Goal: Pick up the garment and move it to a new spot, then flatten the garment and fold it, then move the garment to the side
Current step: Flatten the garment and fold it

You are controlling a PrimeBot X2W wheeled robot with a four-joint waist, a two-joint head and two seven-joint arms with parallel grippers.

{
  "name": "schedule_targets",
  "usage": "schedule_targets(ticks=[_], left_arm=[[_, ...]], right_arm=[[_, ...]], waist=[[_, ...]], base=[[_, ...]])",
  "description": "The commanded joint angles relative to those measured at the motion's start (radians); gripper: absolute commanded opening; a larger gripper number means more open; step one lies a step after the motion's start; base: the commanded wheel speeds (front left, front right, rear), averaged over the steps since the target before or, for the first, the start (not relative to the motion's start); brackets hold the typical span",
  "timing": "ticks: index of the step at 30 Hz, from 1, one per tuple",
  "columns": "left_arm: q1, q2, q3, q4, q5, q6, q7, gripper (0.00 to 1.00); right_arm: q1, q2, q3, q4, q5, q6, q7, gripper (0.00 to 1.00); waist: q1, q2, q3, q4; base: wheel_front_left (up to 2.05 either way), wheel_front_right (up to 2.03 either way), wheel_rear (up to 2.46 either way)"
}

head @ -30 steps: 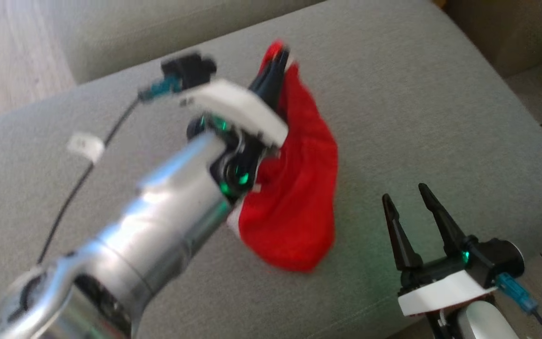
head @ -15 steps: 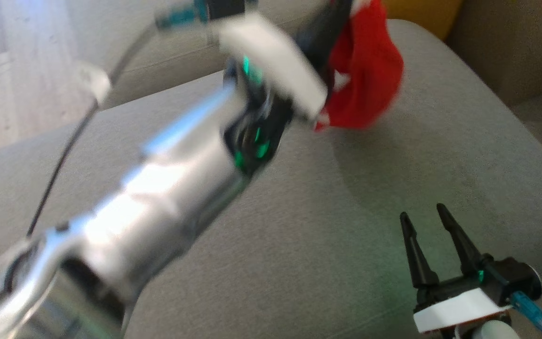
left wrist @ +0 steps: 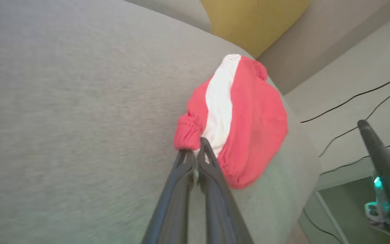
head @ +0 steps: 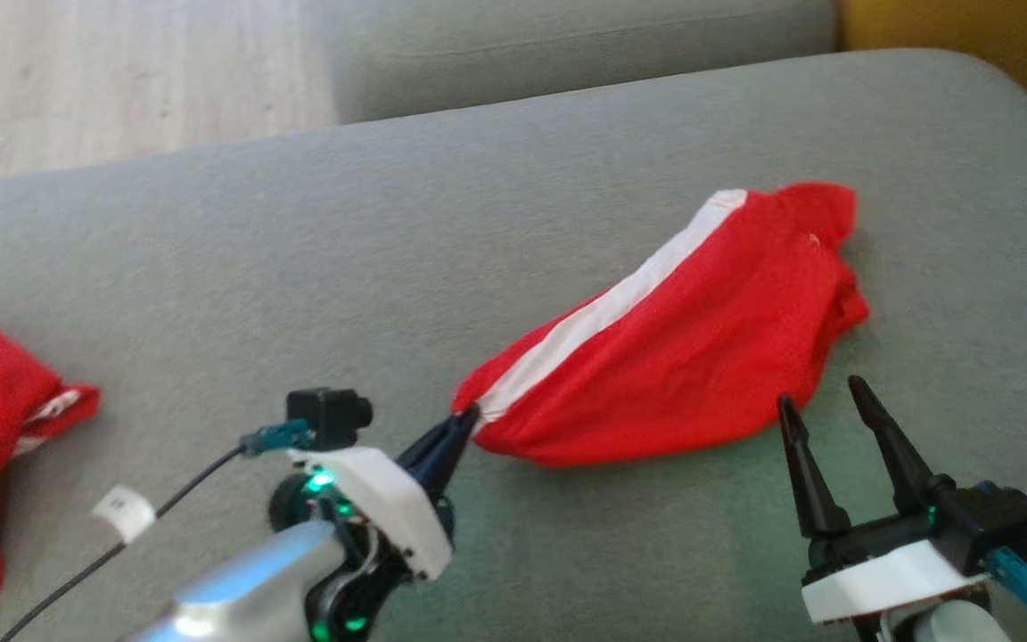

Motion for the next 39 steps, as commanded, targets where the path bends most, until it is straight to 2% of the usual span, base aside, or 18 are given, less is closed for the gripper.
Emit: schedule_targets(ticks=[1, 6, 8, 13, 17, 24, 29, 35, 36, 38, 39], left_arm=[[-0.032, 0.046, 0.027, -0.023, 0.048, 0.018, -0.039, 0.00], [-0.021, 0.111, 0.015, -0.002, 0.197, 0.088, -0.107, 0.00], [-0.040, 0.135, 0.013, 0.016, 0.261, 0.118, -0.124, 0.00], [-0.092, 0.148, 0.036, 0.058, 0.323, 0.154, -0.145, 0.00], [-0.123, 0.122, 0.081, 0.077, 0.368, 0.163, -0.159, 0.00], [-0.120, 0.047, 0.210, 0.066, 0.493, 0.166, -0.163, 0.00], [-0.083, -0.004, 0.266, 0.074, 0.569, 0.171, -0.163, 0.00], [-0.033, -0.060, 0.311, 0.098, 0.633, 0.141, -0.163, 0.00], [-0.029, -0.066, 0.316, 0.103, 0.640, 0.135, -0.163, 0.00], [-0.020, -0.076, 0.327, 0.115, 0.652, 0.123, -0.163, 0.00], [-0.016, -0.079, 0.332, 0.120, 0.657, 0.117, -0.163, 0.00]], right_arm=[[-0.031, -0.024, 0.021, -0.033, -0.008, -0.001, -0.004, 1.00], [-0.060, -0.064, 0.030, -0.021, 0.006, -0.001, -0.004, 1.00], [-0.090, -0.099, 0.047, -0.002, 0.029, -0.001, -0.004, 1.00], [-0.188, -0.180, 0.128, 0.091, 0.122, -0.001, -0.004, 1.00], [-0.339, -0.270, 0.228, 0.213, 0.213, -0.001, 0.040, 1.00], [-0.603, -0.374, 0.346, 0.346, 0.388, -0.001, 0.278, 1.00], [-0.681, -0.395, 0.404, 0.411, 0.458, -0.001, 0.397, 1.00], [-0.721, -0.407, 0.479, 0.474, 0.527, -0.001, 0.500, 1.00], [-0.724, -0.407, 0.486, 0.481, 0.538, -0.001, 0.503, 0.89], [-0.726, -0.401, 0.493, 0.493, 0.565, -0.001, 0.494, 0.00], [-0.726, -0.399, 0.502, 0.496, 0.576, -0.001, 0.491, 0.00]], waist=[[-0.0001, 0.0000, 0.019, 0.052], [-0.0001, 0.0000, 0.028, 0.107], [-0.0001, 0.0000, 0.038, 0.136], [-0.0001, 0.0000, 0.070, 0.170], [-0.0001, 0.0000, 0.116, 0.197], [-0.0001, 0.0000, 0.180, 0.252], [-0.0001, 0.0000, 0.188, 0.281], [-0.0001, 0.0000, 0.187, 0.311], [-0.0001, 0.0000, 0.187, 0.315], [-0.0001, 0.0000, 0.184, 0.319], [-0.0001, 0.0000, 0.182, 0.319]], base=[[0.00, 0.00, 0.00], [0.00, 0.00, 0.00], [0.00, 0.00, 0.00], [0.00, 0.00, 0.00], [0.00, 0.00, 0.00], [0.00, 0.00, 0.00], [0.00, 0.00, 0.00], [0.00, 0.00, 0.00], [0.00, 0.00, 0.00], [0.00, 0.00, 0.00], [0.00, 0.00, 0.00]])
